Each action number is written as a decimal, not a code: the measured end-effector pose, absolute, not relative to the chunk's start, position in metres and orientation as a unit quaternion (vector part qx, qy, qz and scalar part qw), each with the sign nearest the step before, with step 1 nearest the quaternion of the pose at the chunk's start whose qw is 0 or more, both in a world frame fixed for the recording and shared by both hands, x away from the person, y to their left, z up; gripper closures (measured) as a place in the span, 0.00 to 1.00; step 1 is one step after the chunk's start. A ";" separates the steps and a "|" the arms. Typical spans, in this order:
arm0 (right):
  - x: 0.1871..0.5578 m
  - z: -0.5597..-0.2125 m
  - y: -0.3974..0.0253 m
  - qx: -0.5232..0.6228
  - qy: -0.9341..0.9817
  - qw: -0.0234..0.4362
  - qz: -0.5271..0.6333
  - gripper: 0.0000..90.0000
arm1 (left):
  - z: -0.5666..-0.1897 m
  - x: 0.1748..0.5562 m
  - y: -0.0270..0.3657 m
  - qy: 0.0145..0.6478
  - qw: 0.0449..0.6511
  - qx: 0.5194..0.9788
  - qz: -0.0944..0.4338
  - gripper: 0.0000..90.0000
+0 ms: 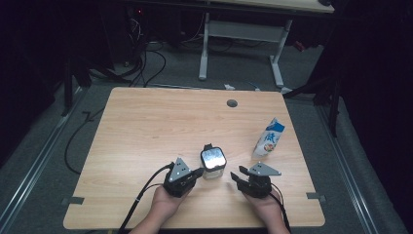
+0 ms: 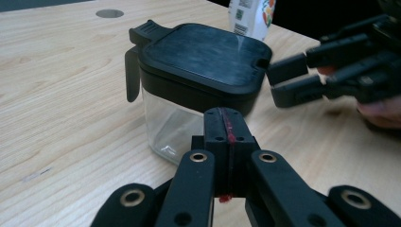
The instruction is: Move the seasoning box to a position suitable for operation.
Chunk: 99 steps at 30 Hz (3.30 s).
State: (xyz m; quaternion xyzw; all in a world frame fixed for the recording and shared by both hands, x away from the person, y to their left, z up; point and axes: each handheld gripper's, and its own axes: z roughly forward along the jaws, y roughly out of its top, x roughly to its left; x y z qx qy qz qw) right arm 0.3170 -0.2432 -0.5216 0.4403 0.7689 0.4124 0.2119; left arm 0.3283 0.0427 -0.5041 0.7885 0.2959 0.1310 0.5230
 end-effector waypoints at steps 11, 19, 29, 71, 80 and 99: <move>0.359 -0.514 -0.232 0.422 0.778 0.229 0.406 1.00 | -0.522 0.319 0.114 0.363 0.498 0.768 0.173 0.93; 0.380 -0.517 -0.213 0.384 0.798 0.224 0.406 1.00 | -0.520 0.322 0.119 0.368 0.503 0.764 0.168 0.93; 0.371 -0.516 -0.192 0.343 0.810 0.205 0.429 1.00 | -0.522 0.314 0.103 0.392 0.538 0.735 0.128 0.95; 0.327 -0.520 -0.230 0.421 0.768 0.230 0.424 0.86 | -0.509 0.312 0.055 0.323 0.494 0.793 0.152 0.83; 0.327 -0.519 -0.230 0.418 0.769 0.223 0.429 0.80 | -0.497 0.323 0.083 0.351 0.495 0.779 0.156 0.64; 0.328 -0.522 -0.229 0.410 0.776 0.214 0.430 0.75 | -0.466 0.357 0.078 0.344 0.510 0.772 0.162 0.79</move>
